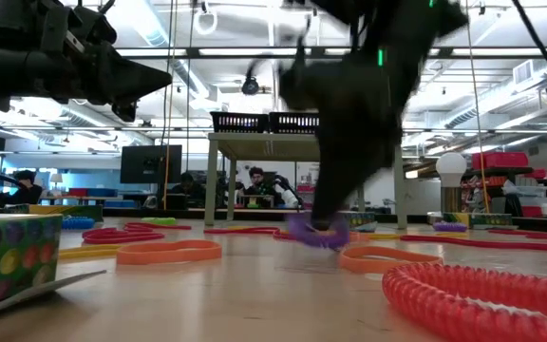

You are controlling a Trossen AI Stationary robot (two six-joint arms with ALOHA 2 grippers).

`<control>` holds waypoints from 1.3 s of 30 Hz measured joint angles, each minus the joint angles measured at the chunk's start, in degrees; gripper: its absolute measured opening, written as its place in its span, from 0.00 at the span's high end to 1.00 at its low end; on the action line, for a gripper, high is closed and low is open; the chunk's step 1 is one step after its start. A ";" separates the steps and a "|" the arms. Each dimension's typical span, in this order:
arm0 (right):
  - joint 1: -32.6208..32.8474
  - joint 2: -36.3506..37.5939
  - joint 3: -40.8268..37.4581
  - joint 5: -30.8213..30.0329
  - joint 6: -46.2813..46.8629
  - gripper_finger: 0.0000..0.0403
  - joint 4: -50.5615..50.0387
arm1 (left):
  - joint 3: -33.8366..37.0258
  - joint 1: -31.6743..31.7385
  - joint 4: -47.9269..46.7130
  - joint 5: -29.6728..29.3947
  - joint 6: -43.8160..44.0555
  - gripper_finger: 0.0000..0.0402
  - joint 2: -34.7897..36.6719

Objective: Pick & Place Office Desk Supplies
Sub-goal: Put the violet spring bracelet into the right black bin on the shelf

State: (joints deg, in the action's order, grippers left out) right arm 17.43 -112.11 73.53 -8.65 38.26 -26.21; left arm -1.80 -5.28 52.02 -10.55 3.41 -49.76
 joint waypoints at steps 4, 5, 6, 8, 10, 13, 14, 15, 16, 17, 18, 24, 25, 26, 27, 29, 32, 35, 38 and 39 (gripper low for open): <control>-1.71 7.24 0.12 -2.07 0.00 0.96 -2.63 | 0.00 0.00 -0.42 -0.74 0.55 0.98 -0.11; -2.47 9.48 0.10 -2.85 0.00 0.95 -3.57 | 0.00 0.00 -0.41 -1.57 -0.05 0.98 -0.11; -3.39 11.94 0.13 -4.10 0.02 0.95 -4.97 | 0.00 0.00 -0.38 -2.36 -0.80 0.98 -0.11; -5.65 16.73 1.75 -7.30 -0.24 0.95 -9.57 | 0.00 0.02 -0.47 -3.13 -1.65 0.98 -0.11; -8.66 20.39 4.59 -12.19 -1.32 0.96 -16.28 | 0.00 0.04 -0.45 -3.08 -1.93 0.98 -0.11; -14.57 23.71 10.42 -17.99 -5.36 0.96 -26.07 | 0.00 0.04 -0.38 -3.01 -1.97 0.98 -0.11; -16.84 24.25 12.40 -19.65 -6.73 0.96 -28.55 | 0.00 0.04 -0.34 -3.01 -1.95 0.98 -0.11; -19.28 24.45 14.15 -21.29 -8.25 0.96 -30.89 | 0.00 0.07 -0.32 -3.03 -1.97 0.98 -0.11; -21.86 24.52 15.63 -22.53 -10.07 0.96 -32.34 | 0.00 0.07 -0.24 -3.07 -2.19 0.98 -0.11; -24.47 24.51 16.79 -23.22 -12.01 0.96 -32.81 | 0.00 0.07 -0.08 -3.14 -2.53 0.98 -0.11; -27.05 24.49 17.50 -23.75 -14.10 0.96 -32.65 | 0.00 0.07 0.12 -3.16 -2.83 0.98 -0.11; -40.02 24.31 17.65 -21.86 -23.94 0.96 -29.07 | 0.00 0.07 0.74 -3.60 -2.83 0.98 -0.11; -41.40 24.08 17.30 -21.52 -24.82 0.96 -28.66 | 0.00 0.07 0.74 -3.75 -2.85 0.98 -0.11; -42.59 23.91 16.83 -21.22 -25.43 0.96 -28.33 | 0.00 0.07 0.74 -3.95 -2.83 0.98 -0.11; -43.79 23.84 16.18 -20.93 -26.20 0.96 -28.36 | 0.00 0.07 0.74 -4.04 -2.83 0.98 -0.11; -45.30 23.76 14.75 -20.88 -26.73 0.96 -27.57 | 0.00 0.07 0.74 -4.07 -2.83 0.98 -0.11; -46.68 23.64 12.89 -20.64 -26.87 0.96 -26.03 | 0.00 0.07 0.80 -4.06 -2.82 0.98 -0.11; -47.31 23.64 10.87 -19.55 -27.17 0.96 -23.33 | 0.00 0.07 0.89 -4.06 -2.80 0.98 -0.11; -47.58 23.64 8.91 -18.88 -27.31 0.96 -20.64 | 0.00 0.07 0.93 -4.06 -2.80 0.98 -0.11; -47.58 23.64 8.38 -18.90 -27.69 0.96 -19.36 | 0.00 0.07 0.93 -4.06 -2.80 0.98 -0.11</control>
State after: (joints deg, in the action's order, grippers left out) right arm -30.15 -88.47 81.91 -27.55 10.57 -45.57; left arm -1.80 -5.21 52.95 -14.61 0.60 -49.87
